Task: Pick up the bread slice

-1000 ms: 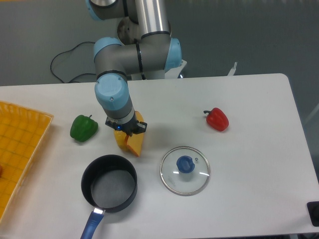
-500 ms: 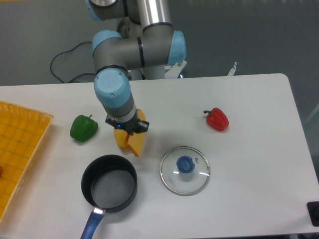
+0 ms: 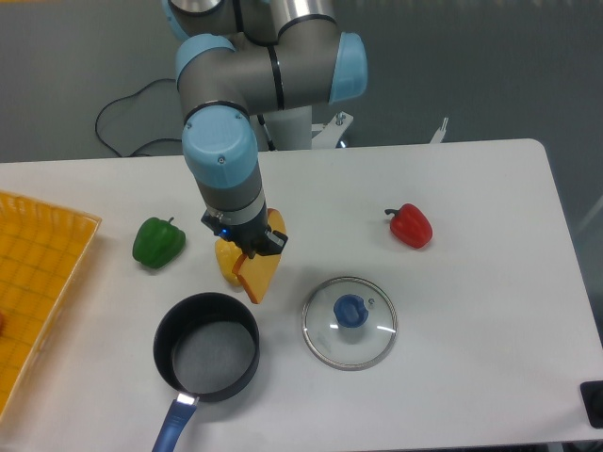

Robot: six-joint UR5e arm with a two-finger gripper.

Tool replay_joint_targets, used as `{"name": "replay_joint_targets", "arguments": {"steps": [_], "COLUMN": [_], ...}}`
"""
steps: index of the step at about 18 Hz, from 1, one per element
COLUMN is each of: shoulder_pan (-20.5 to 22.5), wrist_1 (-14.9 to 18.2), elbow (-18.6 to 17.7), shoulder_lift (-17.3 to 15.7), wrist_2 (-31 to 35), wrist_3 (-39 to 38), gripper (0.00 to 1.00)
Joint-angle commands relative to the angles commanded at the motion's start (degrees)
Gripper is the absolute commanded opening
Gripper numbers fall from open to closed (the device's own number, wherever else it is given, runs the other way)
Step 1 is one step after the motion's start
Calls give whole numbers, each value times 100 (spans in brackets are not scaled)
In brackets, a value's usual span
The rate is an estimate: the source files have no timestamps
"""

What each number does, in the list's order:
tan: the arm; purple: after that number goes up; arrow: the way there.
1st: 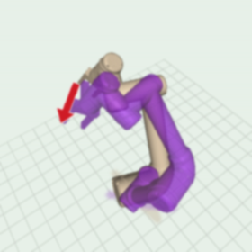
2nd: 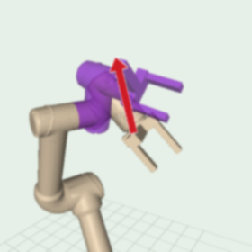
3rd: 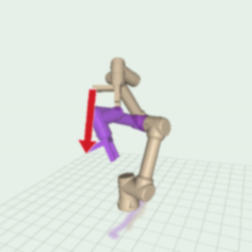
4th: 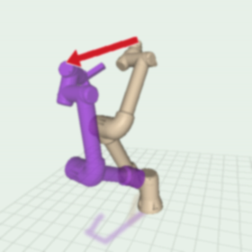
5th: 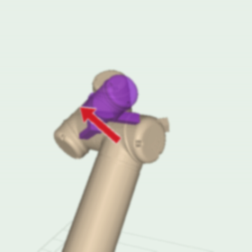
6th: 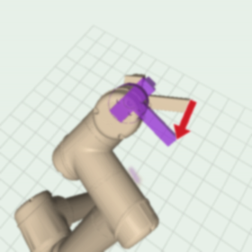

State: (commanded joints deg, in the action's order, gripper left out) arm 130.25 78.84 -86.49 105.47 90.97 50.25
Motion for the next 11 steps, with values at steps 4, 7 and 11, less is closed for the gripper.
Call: {"name": "replay_joint_targets", "arguments": {"steps": [4, 7, 11], "shoulder_pan": [97, 133, 133], "wrist_1": [-35, -35, -35], "elbow": [0, 0, -9], "shoulder_lift": [-124, -124, -115], "wrist_2": [18, 17, 0], "wrist_3": [389, 398, 468], "gripper": [3, 3, 3]}}
